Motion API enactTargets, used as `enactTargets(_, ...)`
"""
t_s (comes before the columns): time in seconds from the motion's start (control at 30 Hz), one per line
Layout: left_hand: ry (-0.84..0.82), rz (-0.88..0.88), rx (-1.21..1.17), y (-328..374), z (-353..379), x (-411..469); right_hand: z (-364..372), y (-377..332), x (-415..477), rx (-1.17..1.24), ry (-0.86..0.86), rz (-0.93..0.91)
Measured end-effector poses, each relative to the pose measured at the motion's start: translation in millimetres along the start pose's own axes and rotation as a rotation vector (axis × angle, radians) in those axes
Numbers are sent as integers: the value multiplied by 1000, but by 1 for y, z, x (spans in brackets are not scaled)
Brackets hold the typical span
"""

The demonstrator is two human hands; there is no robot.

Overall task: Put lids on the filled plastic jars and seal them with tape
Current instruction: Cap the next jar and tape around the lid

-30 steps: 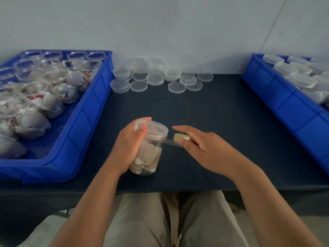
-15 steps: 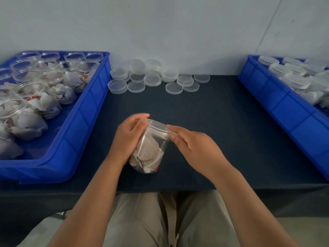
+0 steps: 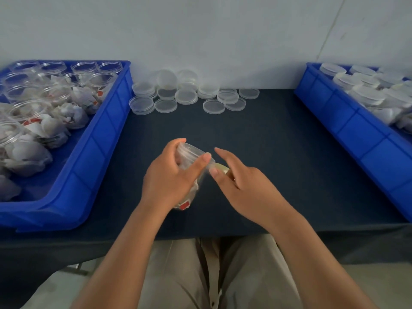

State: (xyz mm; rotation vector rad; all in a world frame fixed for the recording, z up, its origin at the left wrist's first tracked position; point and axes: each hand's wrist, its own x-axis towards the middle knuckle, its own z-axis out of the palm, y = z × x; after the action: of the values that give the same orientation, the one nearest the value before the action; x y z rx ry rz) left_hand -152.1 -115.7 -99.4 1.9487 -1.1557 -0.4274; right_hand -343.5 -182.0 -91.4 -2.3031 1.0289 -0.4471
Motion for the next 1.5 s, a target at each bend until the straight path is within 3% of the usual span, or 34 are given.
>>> enactTargets(0.13, -72, 21, -77, -4, -6, 14, -5, 11, -3, 28, -76, -49)
enactTargets(0.3, -308, 40, -399, -22, -15, 18, -10, 15, 9, 40, -55, -78)
enactTargets(0.4, -367, 39, -513, -31, -19, 18, -5, 9, 13, 76, -52, -134)
enactTargets(0.53, -286, 28, -422, -28, -19, 10, 4, 0, 13, 81, -10, -100)
enactTargets(0.67, 2, 149, -229, -18, -22, -4, 4, -7, 8, 47, 48, -83)
enactTargets(0.77, -27, 180, -121, -12, -19, -16, 6, -12, 4, -16, 85, -110)
enactTargets(0.9, 91, 148, -110, -4, -9, -20, 6, -15, 3, 3, 63, -111)
enactTargets(1.1, 23, 101, -210, 0, -12, -2, -2, -4, 2, 127, 10, -65)
enactTargets(1.5, -177, 53, -411, -10, -17, 16, -23, -3, 10, 87, -211, -75)
